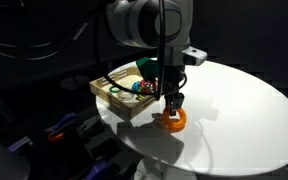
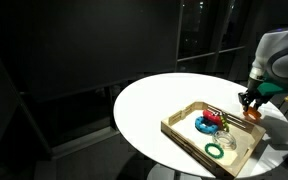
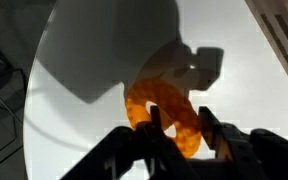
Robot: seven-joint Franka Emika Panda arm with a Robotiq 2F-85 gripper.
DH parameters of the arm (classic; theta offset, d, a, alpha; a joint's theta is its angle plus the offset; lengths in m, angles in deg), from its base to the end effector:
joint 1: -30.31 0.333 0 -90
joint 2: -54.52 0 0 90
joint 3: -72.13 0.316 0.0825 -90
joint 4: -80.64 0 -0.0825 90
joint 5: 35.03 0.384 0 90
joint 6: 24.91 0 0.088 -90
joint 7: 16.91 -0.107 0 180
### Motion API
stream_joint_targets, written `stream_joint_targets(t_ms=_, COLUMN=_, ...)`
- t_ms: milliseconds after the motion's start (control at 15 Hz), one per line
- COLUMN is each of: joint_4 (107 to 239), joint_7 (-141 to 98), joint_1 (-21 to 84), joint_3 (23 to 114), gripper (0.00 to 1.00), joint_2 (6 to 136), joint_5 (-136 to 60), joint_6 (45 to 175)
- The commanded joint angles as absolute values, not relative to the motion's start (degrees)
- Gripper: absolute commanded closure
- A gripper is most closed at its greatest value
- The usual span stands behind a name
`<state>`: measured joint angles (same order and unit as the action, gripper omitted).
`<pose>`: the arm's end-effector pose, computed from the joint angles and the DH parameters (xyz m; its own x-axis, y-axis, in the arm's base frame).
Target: Remove the orange ring from the wooden tray and put it on the table
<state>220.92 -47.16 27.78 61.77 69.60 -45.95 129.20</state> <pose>0.4711 -0.1051 0.1947 0.8400 -0.5415 0.0352 -0.5413 -0.8315 0.1248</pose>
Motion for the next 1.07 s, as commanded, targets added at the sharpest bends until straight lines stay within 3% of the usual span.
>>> stream_joint_targets(t_ms=0, joint_4=219.95, joint_7=-46.48, joint_1=29.10, joint_3=60.81, gripper=0.24, joint_2=69.47, joint_5=-44.39, joint_6=128.60)
stream_joint_targets(t_ms=200, joint_4=219.99, joint_7=-46.19, joint_1=29.42, joint_3=60.78, gripper=0.02, joint_2=68.09, joint_5=-44.37, joint_6=127.68)
stream_joint_targets(t_ms=467, joint_4=220.46, joint_7=-43.44, joint_1=28.99, joint_3=61.79, gripper=0.00, joint_2=64.13, joint_5=-43.14, joint_6=125.06)
stream_joint_targets(t_ms=1000, joint_4=219.83, joint_7=-26.46, joint_1=27.62, joint_3=65.65, gripper=0.00, joint_2=52.37, joint_5=-34.67, joint_6=107.55)
